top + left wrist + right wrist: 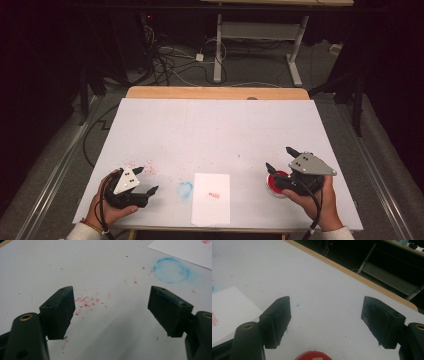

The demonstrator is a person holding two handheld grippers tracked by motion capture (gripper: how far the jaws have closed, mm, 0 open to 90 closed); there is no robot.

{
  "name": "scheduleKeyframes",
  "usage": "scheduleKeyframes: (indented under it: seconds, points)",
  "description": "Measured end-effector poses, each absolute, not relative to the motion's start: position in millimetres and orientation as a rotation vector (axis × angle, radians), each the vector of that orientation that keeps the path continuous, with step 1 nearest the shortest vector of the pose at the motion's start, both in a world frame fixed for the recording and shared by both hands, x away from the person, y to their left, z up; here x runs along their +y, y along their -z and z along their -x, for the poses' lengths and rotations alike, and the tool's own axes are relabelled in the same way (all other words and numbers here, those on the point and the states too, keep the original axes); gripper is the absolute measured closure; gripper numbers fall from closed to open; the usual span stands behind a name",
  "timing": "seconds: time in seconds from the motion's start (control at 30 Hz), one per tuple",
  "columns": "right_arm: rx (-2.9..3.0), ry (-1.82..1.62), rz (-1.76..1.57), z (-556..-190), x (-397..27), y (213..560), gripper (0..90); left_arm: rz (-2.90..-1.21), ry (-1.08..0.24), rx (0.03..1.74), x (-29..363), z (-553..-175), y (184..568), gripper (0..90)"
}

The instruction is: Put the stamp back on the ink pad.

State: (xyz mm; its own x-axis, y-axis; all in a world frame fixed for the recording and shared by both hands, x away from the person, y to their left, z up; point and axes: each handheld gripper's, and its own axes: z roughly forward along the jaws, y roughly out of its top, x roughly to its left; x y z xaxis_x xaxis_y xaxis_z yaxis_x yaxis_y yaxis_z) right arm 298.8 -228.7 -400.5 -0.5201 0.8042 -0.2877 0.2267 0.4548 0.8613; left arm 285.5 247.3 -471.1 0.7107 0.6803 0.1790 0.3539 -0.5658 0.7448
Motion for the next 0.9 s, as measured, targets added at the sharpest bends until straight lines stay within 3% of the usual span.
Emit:
scheduleKeyframes:
  seconds: [0.33, 0.9]
  points:
    - [1.951, -1.072, -0.823, -296, -227, 400, 16.7, -2.204, -0.599, 0.783, 248, -284, 470, 21.0]
    - [1.938, -1.105, -0.75, -282, -221, 410, 16.3, -2.196, -0.614, 0.767, 246, -277, 467, 21.0]
